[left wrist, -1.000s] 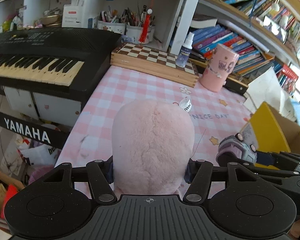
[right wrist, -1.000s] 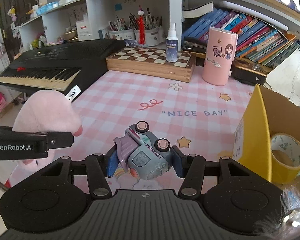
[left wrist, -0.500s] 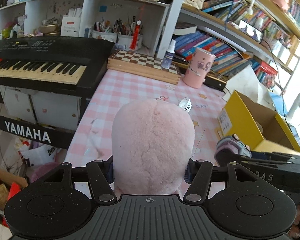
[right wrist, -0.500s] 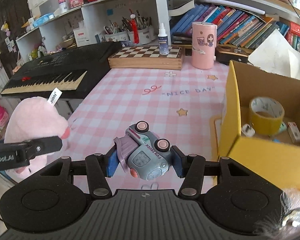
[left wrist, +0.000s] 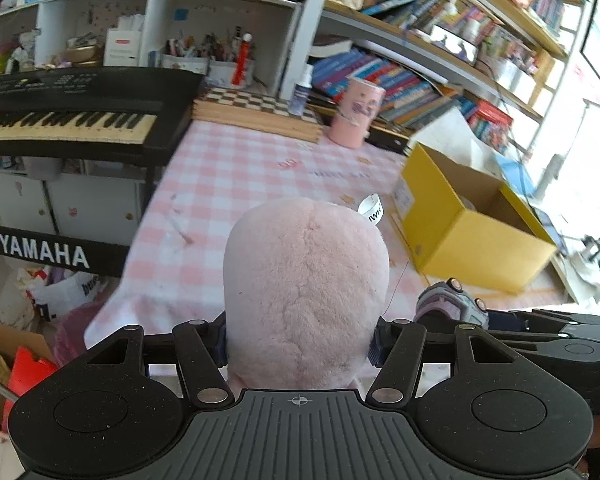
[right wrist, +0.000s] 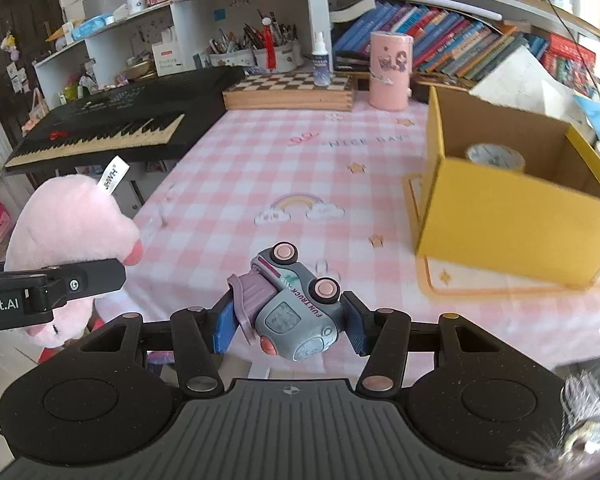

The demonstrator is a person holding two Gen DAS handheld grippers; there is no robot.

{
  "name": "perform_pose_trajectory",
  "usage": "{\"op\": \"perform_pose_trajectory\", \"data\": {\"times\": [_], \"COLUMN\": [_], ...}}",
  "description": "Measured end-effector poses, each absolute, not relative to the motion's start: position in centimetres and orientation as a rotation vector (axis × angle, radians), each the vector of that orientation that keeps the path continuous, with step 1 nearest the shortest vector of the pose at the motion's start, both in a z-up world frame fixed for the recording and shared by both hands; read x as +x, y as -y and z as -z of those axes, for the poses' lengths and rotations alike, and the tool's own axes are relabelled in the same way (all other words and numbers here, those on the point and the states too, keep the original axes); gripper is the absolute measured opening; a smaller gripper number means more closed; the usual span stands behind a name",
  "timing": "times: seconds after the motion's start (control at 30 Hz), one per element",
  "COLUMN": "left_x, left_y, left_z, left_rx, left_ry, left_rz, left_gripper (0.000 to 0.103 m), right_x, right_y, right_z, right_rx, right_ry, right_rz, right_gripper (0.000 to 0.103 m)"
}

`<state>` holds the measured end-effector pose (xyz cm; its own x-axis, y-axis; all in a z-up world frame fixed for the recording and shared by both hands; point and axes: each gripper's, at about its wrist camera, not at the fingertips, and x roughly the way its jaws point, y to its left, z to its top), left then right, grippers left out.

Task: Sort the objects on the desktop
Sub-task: 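Carry the pig plush and toy car over the yellow box with both tools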

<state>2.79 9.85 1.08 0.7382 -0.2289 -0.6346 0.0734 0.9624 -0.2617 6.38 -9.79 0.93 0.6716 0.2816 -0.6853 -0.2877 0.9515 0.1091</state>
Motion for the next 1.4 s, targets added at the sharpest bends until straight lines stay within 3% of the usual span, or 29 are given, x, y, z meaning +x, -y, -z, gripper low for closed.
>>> {"op": "perform_pose_trajectory", "data": {"times": [0.67, 1.4], "left_x": [0.3, 2.0], "left_y": [-2.9, 2.9], "left_z": [-0.6, -0.7], "left_rx": [-0.127, -0.044], "left_ry": [-0.748, -0.759], "left_rz": [0.457, 0.581], "left_gripper": [0.059, 0.059], "right_x": [-2.6, -2.9], "right_y": [16.7, 21.7], "right_z": [-0.1, 0.2], "right_rx": [0.118, 0.187], "right_ry": [-0.813, -0.827], "right_rz": [-0.039, 0.072], "right_gripper": [0.051, 0.051]}}
